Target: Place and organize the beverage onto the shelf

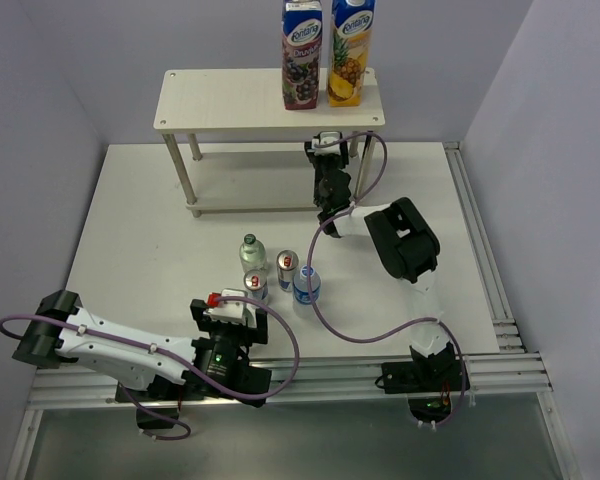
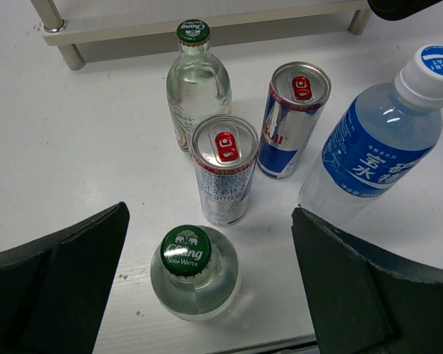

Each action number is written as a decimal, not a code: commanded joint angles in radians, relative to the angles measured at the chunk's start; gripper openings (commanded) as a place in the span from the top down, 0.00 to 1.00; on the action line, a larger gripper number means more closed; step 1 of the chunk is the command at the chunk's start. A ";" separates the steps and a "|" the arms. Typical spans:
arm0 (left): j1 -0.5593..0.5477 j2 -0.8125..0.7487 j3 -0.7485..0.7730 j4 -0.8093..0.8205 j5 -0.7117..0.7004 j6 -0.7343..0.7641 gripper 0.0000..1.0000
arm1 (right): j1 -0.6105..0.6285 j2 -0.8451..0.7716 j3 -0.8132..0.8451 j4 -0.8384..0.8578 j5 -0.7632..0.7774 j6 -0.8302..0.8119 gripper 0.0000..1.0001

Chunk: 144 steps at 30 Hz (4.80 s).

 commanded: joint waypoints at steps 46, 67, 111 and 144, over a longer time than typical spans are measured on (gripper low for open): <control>0.004 0.034 0.046 -0.036 -0.029 0.010 0.01 | 0.080 -0.178 -0.312 0.463 0.181 -0.028 0.00; 0.005 0.022 0.040 -0.036 -0.029 0.006 0.01 | 0.284 -0.526 -0.551 0.463 0.255 -0.168 0.00; 0.082 -0.429 -0.098 0.525 -0.103 0.716 0.01 | 1.230 -1.361 -0.767 -1.901 0.683 1.634 0.00; 0.082 -0.336 -0.045 0.304 -0.127 0.486 0.01 | 0.798 -1.026 -0.955 -0.739 0.324 0.860 0.05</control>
